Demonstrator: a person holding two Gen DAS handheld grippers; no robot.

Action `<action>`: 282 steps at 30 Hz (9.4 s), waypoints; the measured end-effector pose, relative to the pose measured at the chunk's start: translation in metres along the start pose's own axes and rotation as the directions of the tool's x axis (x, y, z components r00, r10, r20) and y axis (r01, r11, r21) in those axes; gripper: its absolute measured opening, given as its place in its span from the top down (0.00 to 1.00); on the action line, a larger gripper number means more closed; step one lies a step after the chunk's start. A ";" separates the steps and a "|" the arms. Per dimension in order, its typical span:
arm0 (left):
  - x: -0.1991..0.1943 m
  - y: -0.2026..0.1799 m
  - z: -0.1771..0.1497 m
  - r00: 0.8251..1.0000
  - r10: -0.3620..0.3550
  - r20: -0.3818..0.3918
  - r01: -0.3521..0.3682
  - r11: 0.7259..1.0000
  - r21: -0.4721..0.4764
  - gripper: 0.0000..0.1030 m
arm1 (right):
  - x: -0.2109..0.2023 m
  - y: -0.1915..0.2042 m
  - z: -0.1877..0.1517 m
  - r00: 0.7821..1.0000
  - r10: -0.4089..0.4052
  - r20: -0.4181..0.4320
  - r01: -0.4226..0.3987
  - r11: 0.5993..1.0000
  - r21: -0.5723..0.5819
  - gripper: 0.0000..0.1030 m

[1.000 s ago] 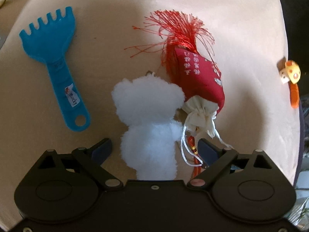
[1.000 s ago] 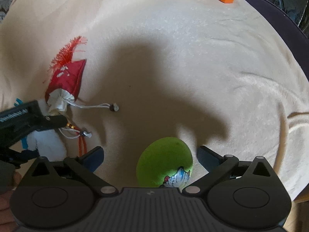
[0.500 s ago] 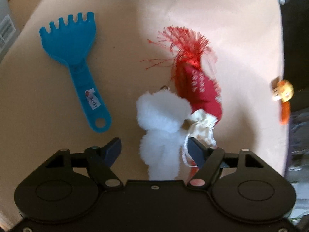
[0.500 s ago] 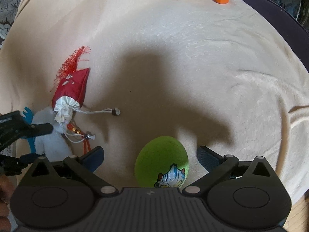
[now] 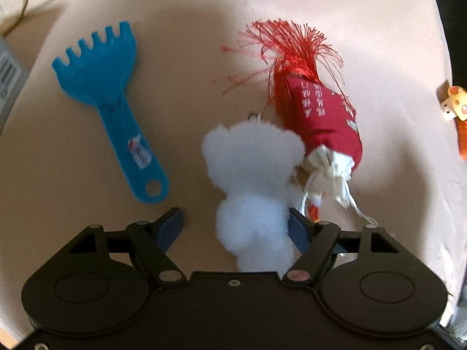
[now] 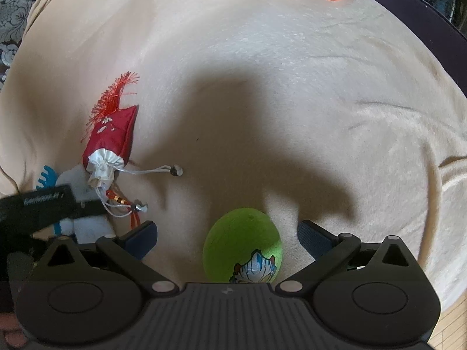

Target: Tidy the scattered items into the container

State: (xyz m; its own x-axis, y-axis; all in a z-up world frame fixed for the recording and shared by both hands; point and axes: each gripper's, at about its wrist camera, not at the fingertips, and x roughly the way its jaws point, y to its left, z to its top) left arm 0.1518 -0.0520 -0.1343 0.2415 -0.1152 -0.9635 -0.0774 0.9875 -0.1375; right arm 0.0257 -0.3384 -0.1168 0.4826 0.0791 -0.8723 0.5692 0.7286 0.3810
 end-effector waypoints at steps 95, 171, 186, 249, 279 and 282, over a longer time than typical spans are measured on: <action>-0.223 0.274 -0.167 0.954 0.240 0.181 -0.193 0.951 -0.242 0.71 | -0.136 0.341 -0.183 0.932 0.142 -0.332 -0.341 0.647 -0.682 0.52; -0.192 0.142 -0.078 0.960 0.021 0.278 -0.025 1.000 0.008 0.32 | -0.102 0.112 -0.021 0.999 -0.033 0.030 0.040 0.956 -0.290 0.39; -0.136 0.032 -0.078 0.974 0.056 0.221 -0.102 0.974 0.201 0.31 | -0.069 0.016 -0.043 0.997 -0.058 -0.051 0.052 0.991 -0.125 0.37; -0.044 0.129 -0.029 0.999 0.047 0.026 -0.024 0.826 -0.563 0.31 | 0.047 0.027 0.041 0.965 -0.255 -0.058 0.240 0.952 -0.189 0.00; -0.001 0.087 0.045 0.969 0.196 0.152 -0.154 0.956 -0.251 0.19 | 0.046 0.026 0.018 0.976 -0.219 0.020 0.217 0.949 -0.230 0.00; 0.001 0.072 0.045 0.959 0.219 0.179 -0.188 0.966 -0.175 0.32 | 0.046 0.027 0.017 0.975 -0.222 0.022 0.221 0.948 -0.229 0.00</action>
State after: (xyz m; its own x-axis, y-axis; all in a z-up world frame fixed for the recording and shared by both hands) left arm 0.1901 0.0238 -0.1349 0.3875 0.1253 -0.9133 -0.2895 0.9572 0.0085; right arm 0.0749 -0.3271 -0.1418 0.3587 -0.0994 -0.9281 0.4936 0.8641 0.0983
